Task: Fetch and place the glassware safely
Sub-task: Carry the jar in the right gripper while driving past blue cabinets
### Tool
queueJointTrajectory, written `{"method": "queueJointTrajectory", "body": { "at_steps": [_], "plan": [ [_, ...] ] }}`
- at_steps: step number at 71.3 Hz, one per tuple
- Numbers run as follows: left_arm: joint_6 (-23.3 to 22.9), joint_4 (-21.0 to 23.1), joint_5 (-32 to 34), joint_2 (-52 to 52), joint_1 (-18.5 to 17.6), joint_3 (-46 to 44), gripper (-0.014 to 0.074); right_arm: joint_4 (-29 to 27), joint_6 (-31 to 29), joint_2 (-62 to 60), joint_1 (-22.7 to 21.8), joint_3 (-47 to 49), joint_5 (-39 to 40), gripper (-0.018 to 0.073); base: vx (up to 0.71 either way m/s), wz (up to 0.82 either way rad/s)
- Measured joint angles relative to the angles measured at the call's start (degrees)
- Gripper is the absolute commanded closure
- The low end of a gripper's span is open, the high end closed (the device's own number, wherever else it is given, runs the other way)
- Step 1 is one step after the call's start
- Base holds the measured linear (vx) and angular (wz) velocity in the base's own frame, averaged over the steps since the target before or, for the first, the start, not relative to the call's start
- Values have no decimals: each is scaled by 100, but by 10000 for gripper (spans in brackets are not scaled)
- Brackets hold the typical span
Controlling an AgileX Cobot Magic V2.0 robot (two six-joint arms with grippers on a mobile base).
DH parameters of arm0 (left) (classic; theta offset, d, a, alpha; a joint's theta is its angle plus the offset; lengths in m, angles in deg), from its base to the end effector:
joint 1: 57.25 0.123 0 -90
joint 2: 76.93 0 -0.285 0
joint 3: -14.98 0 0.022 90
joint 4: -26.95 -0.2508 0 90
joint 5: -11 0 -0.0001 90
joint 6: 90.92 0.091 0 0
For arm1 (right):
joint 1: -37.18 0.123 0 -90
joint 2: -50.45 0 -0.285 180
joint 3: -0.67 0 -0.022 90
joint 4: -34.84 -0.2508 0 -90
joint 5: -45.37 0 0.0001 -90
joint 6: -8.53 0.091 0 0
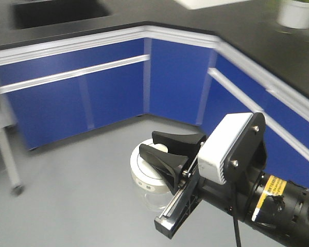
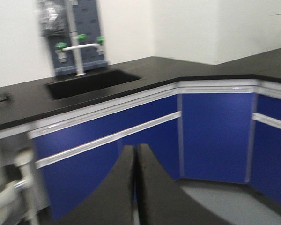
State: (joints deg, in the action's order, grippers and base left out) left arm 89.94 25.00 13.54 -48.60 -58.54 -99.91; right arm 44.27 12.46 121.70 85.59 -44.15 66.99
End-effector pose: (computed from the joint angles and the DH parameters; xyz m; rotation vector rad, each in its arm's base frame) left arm 0.0918 -0.0022 0.2636 0.0579 1.5855 0.0195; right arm 0.1511 0.1785 0.2949 -0.7996 1.4899 0.6250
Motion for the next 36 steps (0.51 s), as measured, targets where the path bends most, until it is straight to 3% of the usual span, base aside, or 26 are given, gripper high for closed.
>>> {"method": "queueJointTrajectory", "body": {
  "at_steps": [36],
  "plan": [
    [0, 0, 0, 0, 0, 0, 603, 0, 0, 0, 0, 0, 0, 563, 18, -82]
  ]
}}
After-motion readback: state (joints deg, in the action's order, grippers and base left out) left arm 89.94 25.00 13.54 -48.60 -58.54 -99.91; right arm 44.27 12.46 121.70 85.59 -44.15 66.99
